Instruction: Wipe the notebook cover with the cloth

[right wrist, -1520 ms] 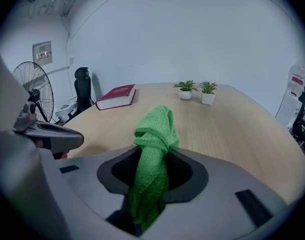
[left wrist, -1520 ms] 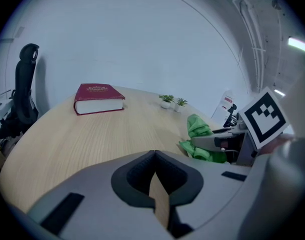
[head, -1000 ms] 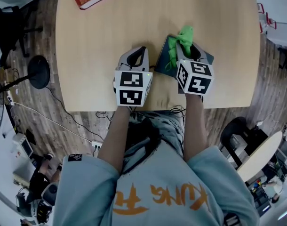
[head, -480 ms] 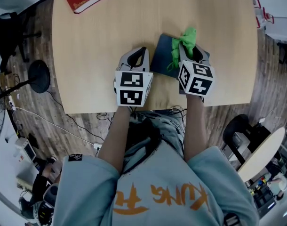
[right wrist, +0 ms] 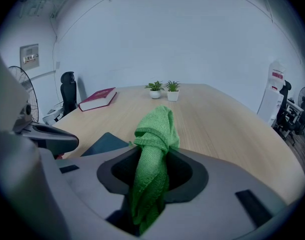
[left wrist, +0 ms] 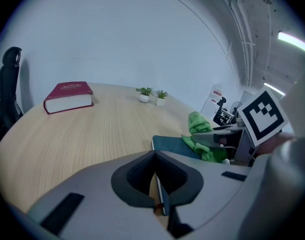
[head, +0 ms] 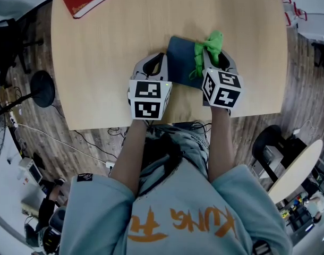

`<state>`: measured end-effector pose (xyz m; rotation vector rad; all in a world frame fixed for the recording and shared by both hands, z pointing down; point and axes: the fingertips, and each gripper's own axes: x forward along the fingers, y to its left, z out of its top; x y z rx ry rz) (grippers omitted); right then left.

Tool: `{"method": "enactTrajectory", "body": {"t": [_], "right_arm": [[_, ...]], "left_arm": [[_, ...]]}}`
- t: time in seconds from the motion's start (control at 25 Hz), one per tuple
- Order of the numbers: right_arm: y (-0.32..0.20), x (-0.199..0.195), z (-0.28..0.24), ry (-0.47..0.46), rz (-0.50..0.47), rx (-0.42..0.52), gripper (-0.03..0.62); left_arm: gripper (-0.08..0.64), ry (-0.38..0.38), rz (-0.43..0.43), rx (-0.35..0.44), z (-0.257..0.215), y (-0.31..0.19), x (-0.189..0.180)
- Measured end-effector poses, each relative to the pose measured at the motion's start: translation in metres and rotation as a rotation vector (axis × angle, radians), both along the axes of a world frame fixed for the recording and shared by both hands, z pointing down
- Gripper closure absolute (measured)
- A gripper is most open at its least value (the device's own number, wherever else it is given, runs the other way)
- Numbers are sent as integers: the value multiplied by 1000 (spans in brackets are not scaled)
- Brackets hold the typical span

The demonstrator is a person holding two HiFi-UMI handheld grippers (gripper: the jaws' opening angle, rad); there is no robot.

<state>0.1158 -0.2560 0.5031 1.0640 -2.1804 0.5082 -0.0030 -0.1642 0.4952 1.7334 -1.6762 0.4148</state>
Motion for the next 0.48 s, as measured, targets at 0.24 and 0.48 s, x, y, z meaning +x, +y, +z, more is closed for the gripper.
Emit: {"method": "enactTrajectory", "body": {"t": [0.24,0.48], "right_arm": [[-3,21,2,18,18,7,465],[-12,52,3,25,66,8,465]], "left_arm": [[543,-29,18,8,-1,-10,10],[543,-35,42,19,-4,-22,27]]}}
